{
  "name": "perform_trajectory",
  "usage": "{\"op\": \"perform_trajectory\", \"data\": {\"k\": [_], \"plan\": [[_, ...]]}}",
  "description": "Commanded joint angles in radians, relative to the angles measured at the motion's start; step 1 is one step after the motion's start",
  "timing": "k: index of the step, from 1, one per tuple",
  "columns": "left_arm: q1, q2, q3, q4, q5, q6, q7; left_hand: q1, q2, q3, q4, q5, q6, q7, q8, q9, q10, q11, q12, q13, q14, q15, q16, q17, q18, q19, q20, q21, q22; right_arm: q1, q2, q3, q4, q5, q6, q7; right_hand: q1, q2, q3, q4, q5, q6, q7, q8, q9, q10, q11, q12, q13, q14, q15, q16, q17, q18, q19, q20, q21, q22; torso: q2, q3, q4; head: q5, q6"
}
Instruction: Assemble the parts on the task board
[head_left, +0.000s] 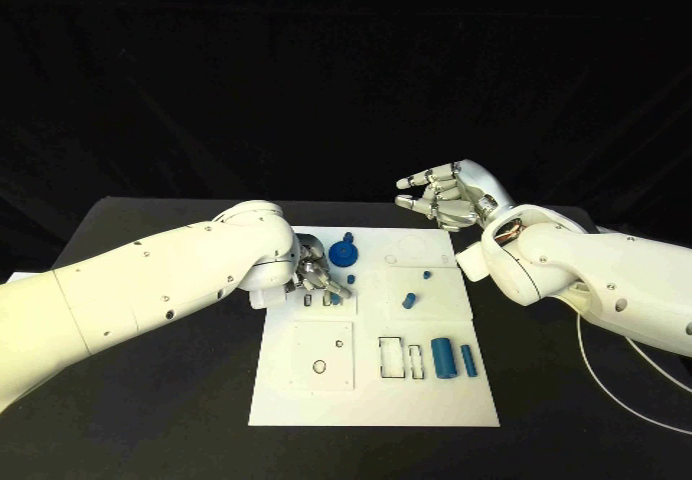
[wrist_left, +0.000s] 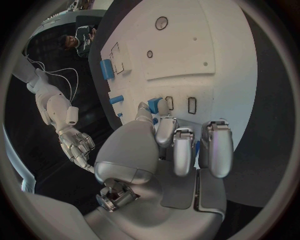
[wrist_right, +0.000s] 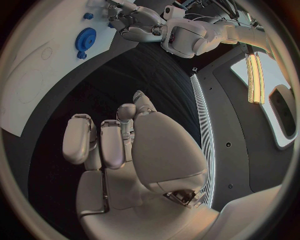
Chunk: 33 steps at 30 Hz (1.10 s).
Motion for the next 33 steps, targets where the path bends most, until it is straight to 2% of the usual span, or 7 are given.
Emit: {"op": "perform_trajectory", "data": {"k": [1, 6, 10, 14, 16, 18, 33], "plan": [[-0.001, 0.003, -0.001, 0.001, 0.007, 0.008, 0.003, 0.036, 0.014, 0.033, -0.012, 0.004, -0.011, 0.002, -0.015, 0.0, -0.008, -0.002, -0.01, -0.008, 0.105, -0.005, 0.003, 0.263, -0.014, 0.029, -0.01, -0.004, 0.12, -0.001, 0.001, 0.0, 0.0, -0.01, 0.017, 0.0, -0.008, -0.002, -0.003, -0.004, -0.007, -0.003, 0.001, -0.005, -0.001, -0.007, 0.0, -0.004, -0.002, 0.033, -0.004, -0.004, -0.001, 0.011, -0.007, 0.002, -0.003, -0.001, 0.0, 0.0003, 0.0003, 0.0, -0.001], [-0.001, 0.0, -0.001, 0.0, 0.025, -0.006, 0.006, 0.092, 0.023, 0.155, -0.052, 0.021, -0.025, 0.007, -0.064, -0.006, -0.024, 0.001, -0.033, -0.024, 0.105, -0.004, 0.003, 0.263, -0.012, 0.024, -0.011, -0.009, 0.113, -0.001, 0.002, -0.001, -0.001, -0.01, 0.02, -0.001, -0.008, -0.002, -0.003, -0.004, -0.007, -0.003, 0.001, -0.005, -0.001, -0.007, 0.0, -0.004, -0.002, 0.033, -0.004, -0.004, -0.001, 0.011, -0.007, 0.002, -0.003, -0.001, 0.0, 0.0006, -0.0003, 0.0, -0.004], [-0.001, -0.002, -0.001, 0.002, 0.036, -0.012, 0.007, 0.109, -0.004, 0.26, -0.077, 0.099, -0.033, 0.015, -0.093, -0.009, -0.036, 0.007, -0.052, -0.038, 0.105, 0.0, 0.003, 0.263, -0.011, 0.022, -0.008, -0.013, 0.109, -0.001, 0.004, -0.001, -0.005, -0.011, 0.02, -0.002, -0.004, -0.001, 0.0, -0.007, -0.007, -0.003, 0.0, -0.005, -0.001, -0.007, 0.0, -0.002, 0.0, 0.033, -0.004, -0.005, -0.001, 0.011, -0.008, 0.002, -0.005, -0.003, -0.001, 0.0011, 0.0008, 0.0, -0.001], [-0.001, -0.008, -0.001, 0.011, 0.044, -0.018, 0.009, 0.025, -0.121, 0.526, -0.083, 0.166, -0.019, 0.023, -0.114, 0.014, -0.034, 0.013, -0.066, -0.047, 0.105, 0.015, 0.003, 0.263, -0.01, 0.02, 0.0, -0.016, 0.108, -0.002, 0.007, -0.001, -0.009, -0.012, 0.02, -0.002, -0.004, -0.001, 0.0, -0.007, -0.007, -0.003, 0.0, -0.005, -0.001, -0.007, 0.0, -0.002, 0.0, 0.033, -0.004, -0.005, -0.001, 0.011, -0.008, 0.002, -0.005, -0.003, -0.001, 0.0012, 0.002, 0.001, -0.002], [-0.001, -0.014, -0.001, 0.019, 0.05, -0.03, 0.012, 0.017, -0.132, 0.55, -0.085, 0.166, -0.019, 0.024, -0.114, 0.018, -0.033, 0.013, -0.066, -0.048, 0.105, 0.012, 0.003, 0.263, -0.01, 0.02, 0.002, -0.016, 0.108, -0.002, 0.008, -0.001, -0.011, -0.012, 0.02, -0.002, -0.004, -0.001, 0.0, -0.007, -0.007, -0.003, 0.0, -0.005, -0.001, -0.007, 0.0, -0.002, 0.0, 0.033, -0.004, -0.005, -0.001, 0.011, -0.008, 0.002, -0.005, -0.003, 0.0, 0.001, 0.0025, 0.001, -0.002], [-0.001, -0.023, -0.002, 0.027, 0.054, -0.051, 0.015, -0.082, -0.21, 0.763, -0.104, 0.161, -0.013, 0.03, -0.103, 0.062, -0.026, 0.011, -0.067, -0.049, 0.105, 0.011, 0.003, 0.263, -0.009, 0.02, 0.005, -0.019, 0.107, -0.002, 0.009, -0.001, -0.013, -0.012, 0.02, -0.002, -0.003, 0.0, 0.001, -0.008, -0.006, -0.003, 0.0, -0.005, -0.001, -0.007, 0.0, -0.001, 0.0, 0.033, -0.004, -0.005, -0.001, 0.011, -0.008, 0.002, -0.005, -0.003, 0.0, 0.0013, 0.0011, 0.001, 0.002], [-0.013, -0.117, -0.004, 0.151, 0.024, -0.288, 0.079, -0.164, -0.252, 0.918, -0.167, 0.165, -0.008, 0.022, -0.082, 0.119, -0.016, 0.012, -0.069, -0.053, 0.105, 0.009, 0.003, 0.263, -0.012, 0.028, 0.003, -0.013, 0.121, -0.002, 0.011, -0.004, -0.021, -0.012, 0.025, -0.004, -0.003, 0.0, 0.001, -0.008, -0.005, -0.003, 0.001, -0.005, -0.001, -0.007, 0.0, -0.001, -0.001, 0.033, -0.004, -0.006, -0.002, 0.012, -0.011, 0.002, -0.007, -0.007, 0.0, 0.002, 0.0076, 0.001, 0.001]]}}
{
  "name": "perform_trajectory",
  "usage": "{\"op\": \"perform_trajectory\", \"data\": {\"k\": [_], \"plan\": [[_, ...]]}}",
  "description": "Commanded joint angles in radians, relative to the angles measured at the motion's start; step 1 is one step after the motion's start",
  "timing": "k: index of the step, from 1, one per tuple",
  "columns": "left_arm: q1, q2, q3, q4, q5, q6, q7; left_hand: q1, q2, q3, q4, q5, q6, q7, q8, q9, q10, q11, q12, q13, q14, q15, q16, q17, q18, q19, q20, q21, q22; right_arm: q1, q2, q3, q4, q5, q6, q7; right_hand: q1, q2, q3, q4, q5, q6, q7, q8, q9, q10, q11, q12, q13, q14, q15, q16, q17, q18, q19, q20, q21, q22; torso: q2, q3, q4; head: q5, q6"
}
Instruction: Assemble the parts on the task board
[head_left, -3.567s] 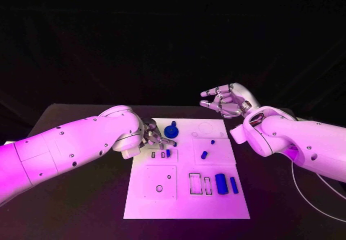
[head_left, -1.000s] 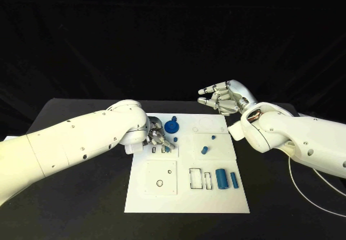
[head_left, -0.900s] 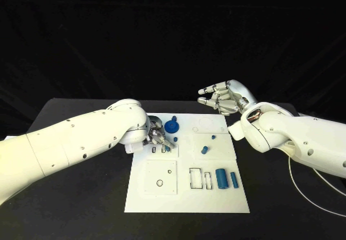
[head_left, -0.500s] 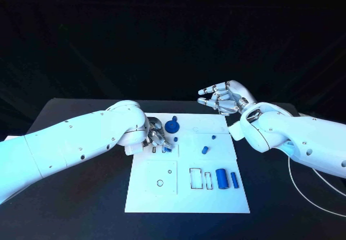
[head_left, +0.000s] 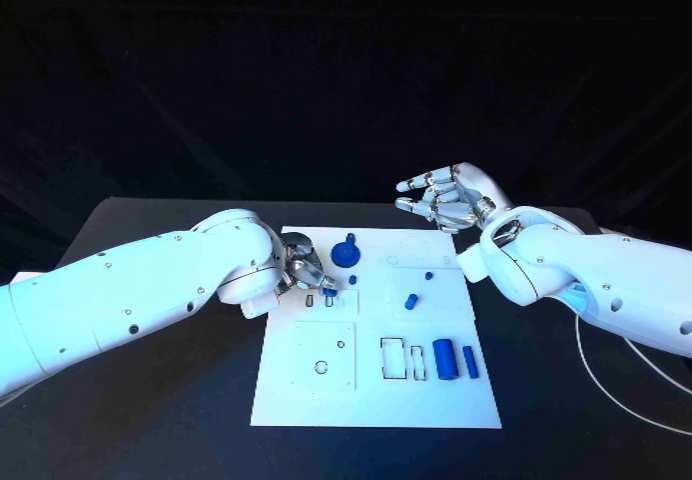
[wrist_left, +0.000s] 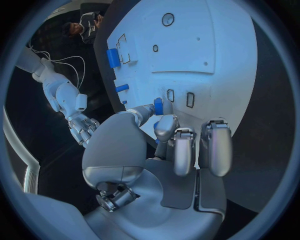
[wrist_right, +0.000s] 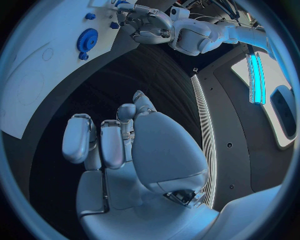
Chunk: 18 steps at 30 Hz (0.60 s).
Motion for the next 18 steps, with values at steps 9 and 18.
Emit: {"op": "perform_trajectory", "data": {"k": [9, 18], "plan": [[-0.039, -0.032, -0.001, 0.071, -0.1, -0.133, 0.018, -0.015, -0.006, 0.187, -0.18, 0.005, 0.005, -0.006, 0.008, 0.004, 0.012, -0.003, 0.008, 0.003, 0.104, -0.002, 0.003, 0.263, -0.015, 0.033, 0.001, 0.008, 0.13, -0.001, -0.001, -0.002, -0.002, -0.011, 0.017, 0.0, -0.004, 0.0, -0.002, -0.004, -0.001, -0.003, 0.001, -0.006, -0.001, -0.009, 0.0, -0.004, -0.003, 0.032, -0.004, -0.009, -0.005, 0.013, -0.01, -0.002, -0.006, -0.005, -0.002, -0.0006, 0.0093, 0.003, -0.004], [-0.049, -0.032, -0.001, 0.076, -0.162, -0.097, -0.005, -0.027, -0.018, 0.203, -0.191, 0.035, 0.012, -0.008, 0.012, 0.009, 0.019, -0.005, 0.013, 0.007, 0.104, -0.004, 0.003, 0.263, -0.016, 0.037, -0.001, 0.012, 0.138, -0.001, 0.002, -0.003, -0.002, -0.017, 0.017, 0.0, -0.006, 0.0, -0.003, -0.004, 0.0, -0.005, 0.001, -0.006, -0.001, -0.021, 0.001, -0.028, -0.023, 0.031, -0.004, -0.012, -0.009, 0.015, -0.015, -0.001, -0.011, -0.014, -0.001, -0.0011, 0.0098, 0.002, -0.008]]}}
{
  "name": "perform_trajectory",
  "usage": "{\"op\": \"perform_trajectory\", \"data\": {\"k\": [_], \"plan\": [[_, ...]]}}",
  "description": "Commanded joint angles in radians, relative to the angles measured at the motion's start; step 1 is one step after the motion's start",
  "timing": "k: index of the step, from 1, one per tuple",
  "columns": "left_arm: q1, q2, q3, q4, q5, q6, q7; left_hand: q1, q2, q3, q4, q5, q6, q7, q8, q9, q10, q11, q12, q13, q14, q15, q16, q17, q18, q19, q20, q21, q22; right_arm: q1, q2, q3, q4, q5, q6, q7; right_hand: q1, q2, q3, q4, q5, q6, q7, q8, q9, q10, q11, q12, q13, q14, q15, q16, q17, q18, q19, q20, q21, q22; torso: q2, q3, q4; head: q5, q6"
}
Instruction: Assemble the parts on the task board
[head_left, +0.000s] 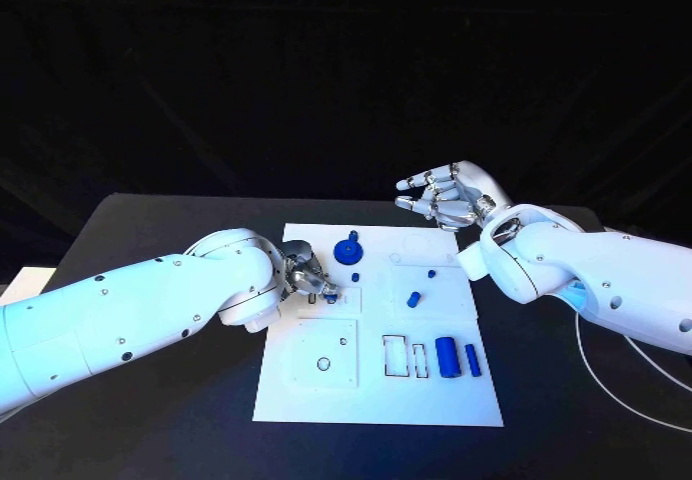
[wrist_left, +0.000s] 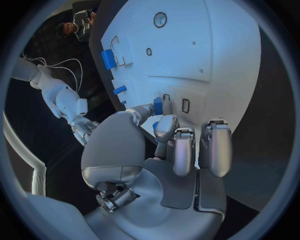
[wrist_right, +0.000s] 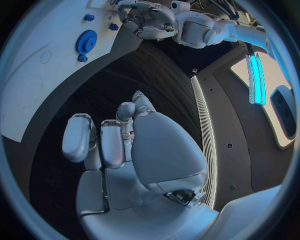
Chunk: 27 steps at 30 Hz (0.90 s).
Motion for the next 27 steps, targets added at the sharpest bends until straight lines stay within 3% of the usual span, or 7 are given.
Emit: {"op": "perform_trajectory", "data": {"k": [1, 10, 27], "plan": [[-0.002, 0.002, 0.001, 0.003, -0.062, 0.016, -0.015, -0.01, 0.0, 0.185, -0.181, 0.007, 0.006, -0.007, 0.005, 0.002, 0.009, 0.0, 0.008, 0.003, 0.104, -0.004, 0.003, 0.263, -0.017, 0.038, -0.001, 0.005, 0.14, -0.001, 0.001, 0.0, 0.001, -0.015, 0.014, 0.001, -0.006, 0.0, -0.003, -0.004, 0.0, -0.004, 0.002, -0.006, -0.001, -0.007, 0.0, -0.003, -0.001, 0.031, -0.004, -0.007, -0.001, 0.015, -0.008, -0.001, -0.007, -0.001, 0.0, 0.0002, 0.0003, 0.002, 0.0], [-0.003, 0.003, 0.001, -0.004, -0.069, 0.064, -0.031, -0.012, -0.002, 0.187, -0.182, 0.012, 0.007, -0.007, 0.005, 0.003, 0.01, -0.001, 0.009, 0.004, 0.104, -0.004, 0.003, 0.263, -0.017, 0.04, -0.001, 0.007, 0.142, -0.001, 0.003, -0.001, 0.003, -0.015, 0.02, 0.004, -0.006, 0.0, -0.003, -0.004, 0.0, -0.004, 0.002, -0.006, -0.001, -0.007, 0.0, -0.003, -0.001, 0.031, -0.004, -0.007, -0.001, 0.015, -0.008, -0.001, -0.007, -0.001, 0.001, 0.0006, -0.0002, 0.003, -0.003], [-0.009, 0.017, 0.001, -0.016, -0.092, 0.027, -0.035, -0.013, -0.002, 0.187, -0.183, 0.013, 0.007, -0.007, 0.005, 0.003, 0.012, -0.001, 0.011, 0.006, 0.104, -0.004, 0.003, 0.263, -0.018, 0.041, -0.001, 0.008, 0.144, -0.001, 0.003, -0.001, 0.006, -0.015, 0.022, 0.006, -0.006, 0.0, -0.003, -0.004, 0.0, -0.004, 0.002, -0.006, -0.001, -0.007, 0.0, -0.003, -0.001, 0.031, -0.004, -0.007, -0.001, 0.015, -0.008, -0.001, -0.007, -0.001, 0.001, -0.0001, -0.0002, -0.001, -0.008]]}}
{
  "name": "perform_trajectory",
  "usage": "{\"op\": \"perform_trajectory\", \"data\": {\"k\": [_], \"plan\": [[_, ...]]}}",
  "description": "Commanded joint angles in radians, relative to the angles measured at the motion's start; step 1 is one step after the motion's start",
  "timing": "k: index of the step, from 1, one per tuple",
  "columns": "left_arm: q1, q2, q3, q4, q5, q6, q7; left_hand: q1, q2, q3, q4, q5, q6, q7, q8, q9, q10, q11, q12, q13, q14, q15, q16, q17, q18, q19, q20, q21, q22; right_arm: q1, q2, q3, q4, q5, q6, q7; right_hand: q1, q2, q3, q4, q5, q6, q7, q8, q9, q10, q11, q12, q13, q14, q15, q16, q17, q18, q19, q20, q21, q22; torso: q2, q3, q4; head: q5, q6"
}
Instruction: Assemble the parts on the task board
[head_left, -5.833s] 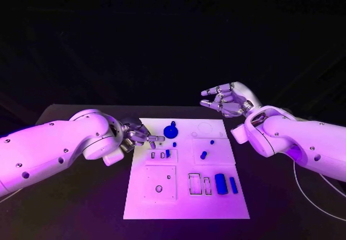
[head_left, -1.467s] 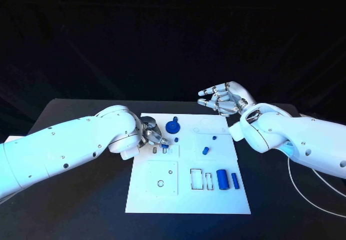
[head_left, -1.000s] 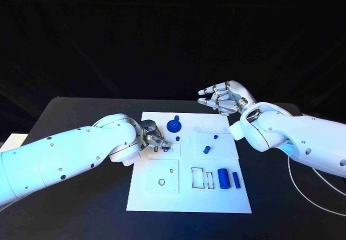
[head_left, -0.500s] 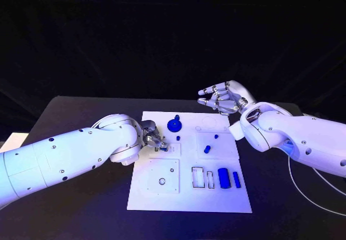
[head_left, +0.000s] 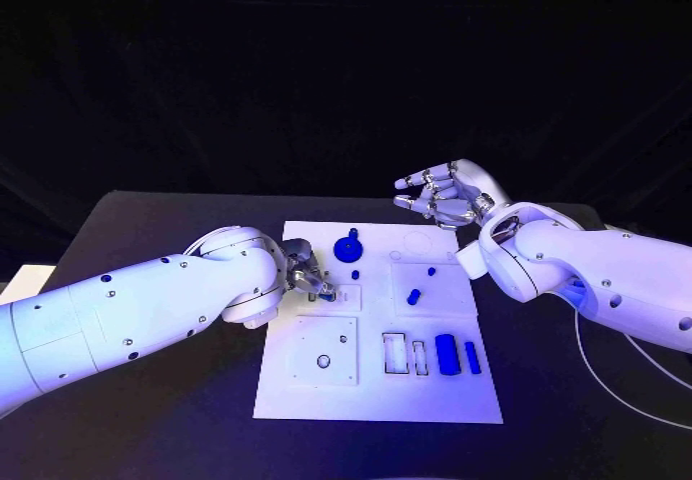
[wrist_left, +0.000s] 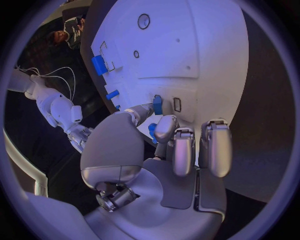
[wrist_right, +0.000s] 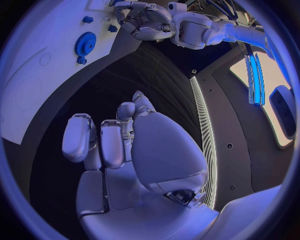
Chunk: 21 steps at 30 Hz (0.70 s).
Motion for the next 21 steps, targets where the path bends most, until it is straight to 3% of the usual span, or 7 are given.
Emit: {"op": "perform_trajectory", "data": {"k": [1, 21], "plan": [[-0.004, 0.003, -0.001, -0.001, -0.015, -0.007, -0.005, 0.002, 0.012, 0.168, -0.164, 0.005, 0.0, -0.004, 0.006, -0.001, 0.007, 0.001, 0.005, 0.001, 0.104, -0.004, 0.003, 0.263, -0.018, 0.041, -0.001, 0.004, 0.145, -0.001, 0.001, 0.0, 0.002, -0.011, 0.014, 0.005, -0.006, 0.0, -0.003, -0.004, 0.0, -0.004, 0.002, -0.006, -0.001, -0.007, 0.0, -0.003, -0.001, 0.031, -0.004, -0.007, -0.001, 0.015, -0.008, -0.001, -0.007, -0.001, 0.0, -0.0005, 0.0006, -0.002, -0.001], [-0.008, 0.004, -0.001, 0.012, -0.017, -0.054, -0.001, -0.001, 0.012, 0.169, -0.166, 0.009, 0.003, -0.005, 0.007, 0.001, 0.012, 0.0, 0.011, 0.006, 0.104, -0.005, 0.003, 0.263, -0.02, 0.046, -0.002, 0.01, 0.154, -0.001, 0.002, 0.0, 0.003, -0.01, 0.018, 0.005, -0.008, 0.0, -0.003, -0.003, 0.0, -0.005, 0.002, -0.007, -0.001, -0.009, 0.0, -0.004, -0.002, 0.031, -0.004, -0.008, -0.001, 0.015, -0.009, -0.001, -0.008, -0.002, -0.001, -0.0003, 0.0007, -0.002, -0.004]]}}
